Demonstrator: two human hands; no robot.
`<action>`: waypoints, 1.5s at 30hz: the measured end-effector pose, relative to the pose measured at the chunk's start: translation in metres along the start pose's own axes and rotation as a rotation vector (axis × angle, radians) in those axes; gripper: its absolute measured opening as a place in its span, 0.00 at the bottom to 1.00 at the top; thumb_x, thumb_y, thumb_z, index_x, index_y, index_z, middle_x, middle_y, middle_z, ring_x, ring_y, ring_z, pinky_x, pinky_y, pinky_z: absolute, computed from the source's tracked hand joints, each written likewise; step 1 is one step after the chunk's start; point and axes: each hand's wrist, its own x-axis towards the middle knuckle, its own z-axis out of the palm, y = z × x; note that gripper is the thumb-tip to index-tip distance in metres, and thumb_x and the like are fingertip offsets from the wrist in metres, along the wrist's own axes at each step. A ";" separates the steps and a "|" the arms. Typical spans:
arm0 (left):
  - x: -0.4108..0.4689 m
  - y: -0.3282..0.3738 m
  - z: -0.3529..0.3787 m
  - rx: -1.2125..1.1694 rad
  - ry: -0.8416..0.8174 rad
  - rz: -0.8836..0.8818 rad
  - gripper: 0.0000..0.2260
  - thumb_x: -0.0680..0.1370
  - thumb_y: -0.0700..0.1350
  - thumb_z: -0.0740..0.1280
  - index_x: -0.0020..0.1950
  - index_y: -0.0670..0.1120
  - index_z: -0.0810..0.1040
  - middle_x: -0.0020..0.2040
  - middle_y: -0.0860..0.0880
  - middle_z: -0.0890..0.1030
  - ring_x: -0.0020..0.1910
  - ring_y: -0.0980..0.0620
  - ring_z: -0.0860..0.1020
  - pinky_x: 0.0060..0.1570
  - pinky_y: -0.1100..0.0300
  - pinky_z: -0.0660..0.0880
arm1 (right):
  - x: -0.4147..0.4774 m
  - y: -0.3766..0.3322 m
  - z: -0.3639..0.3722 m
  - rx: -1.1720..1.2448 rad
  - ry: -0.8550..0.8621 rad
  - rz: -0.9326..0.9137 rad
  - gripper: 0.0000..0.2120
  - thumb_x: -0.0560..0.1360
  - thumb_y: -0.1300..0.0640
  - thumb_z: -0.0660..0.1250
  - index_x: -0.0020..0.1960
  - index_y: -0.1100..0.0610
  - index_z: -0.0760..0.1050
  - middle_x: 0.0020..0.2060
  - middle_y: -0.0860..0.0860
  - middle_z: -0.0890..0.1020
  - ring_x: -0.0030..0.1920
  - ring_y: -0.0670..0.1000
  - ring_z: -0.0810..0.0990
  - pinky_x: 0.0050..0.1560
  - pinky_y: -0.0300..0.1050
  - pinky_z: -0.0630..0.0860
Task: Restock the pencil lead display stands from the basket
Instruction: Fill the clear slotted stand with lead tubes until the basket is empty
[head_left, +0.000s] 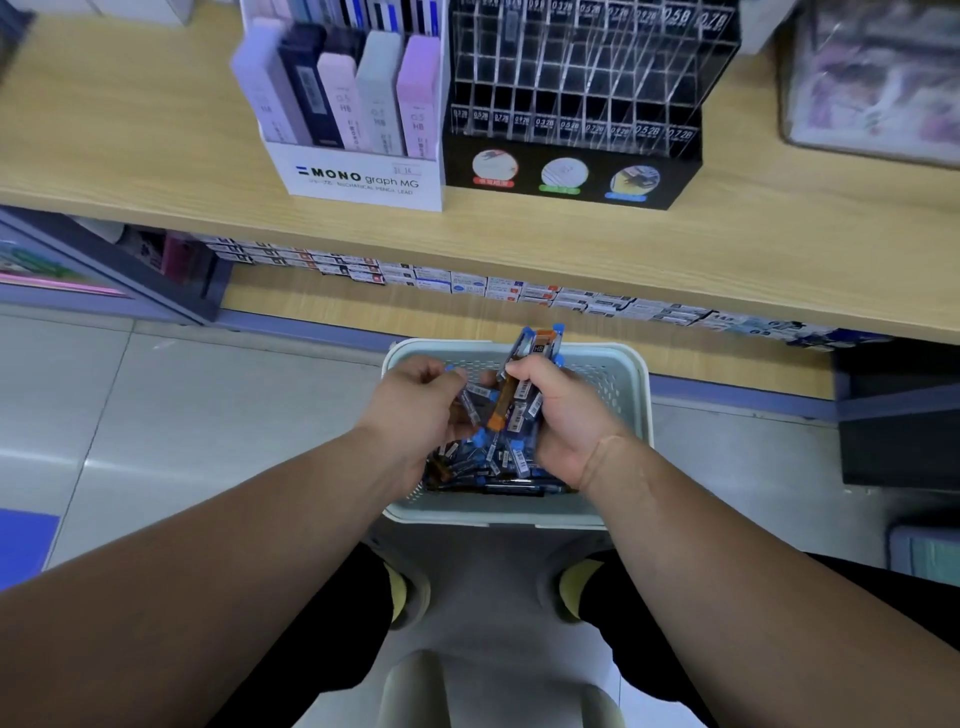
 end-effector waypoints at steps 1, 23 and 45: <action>-0.003 0.005 0.000 0.033 -0.011 -0.006 0.05 0.81 0.41 0.66 0.48 0.41 0.73 0.43 0.38 0.82 0.35 0.44 0.82 0.31 0.59 0.77 | -0.005 -0.002 0.001 -0.005 0.004 -0.001 0.05 0.80 0.60 0.65 0.47 0.60 0.77 0.41 0.55 0.83 0.38 0.54 0.84 0.36 0.48 0.83; -0.144 0.110 0.014 0.132 -0.013 0.327 0.02 0.76 0.37 0.73 0.44 0.39 0.83 0.31 0.44 0.79 0.23 0.54 0.67 0.22 0.64 0.62 | -0.152 -0.090 0.052 -0.180 -0.215 -0.328 0.05 0.80 0.63 0.63 0.53 0.63 0.75 0.40 0.58 0.83 0.34 0.54 0.84 0.39 0.49 0.80; -0.117 0.143 0.011 0.010 -0.063 0.368 0.05 0.77 0.33 0.66 0.43 0.40 0.79 0.33 0.44 0.78 0.24 0.54 0.65 0.22 0.64 0.61 | -0.143 -0.144 0.045 -0.248 -0.066 -0.352 0.02 0.79 0.61 0.65 0.50 0.60 0.75 0.34 0.54 0.83 0.40 0.52 0.84 0.35 0.47 0.79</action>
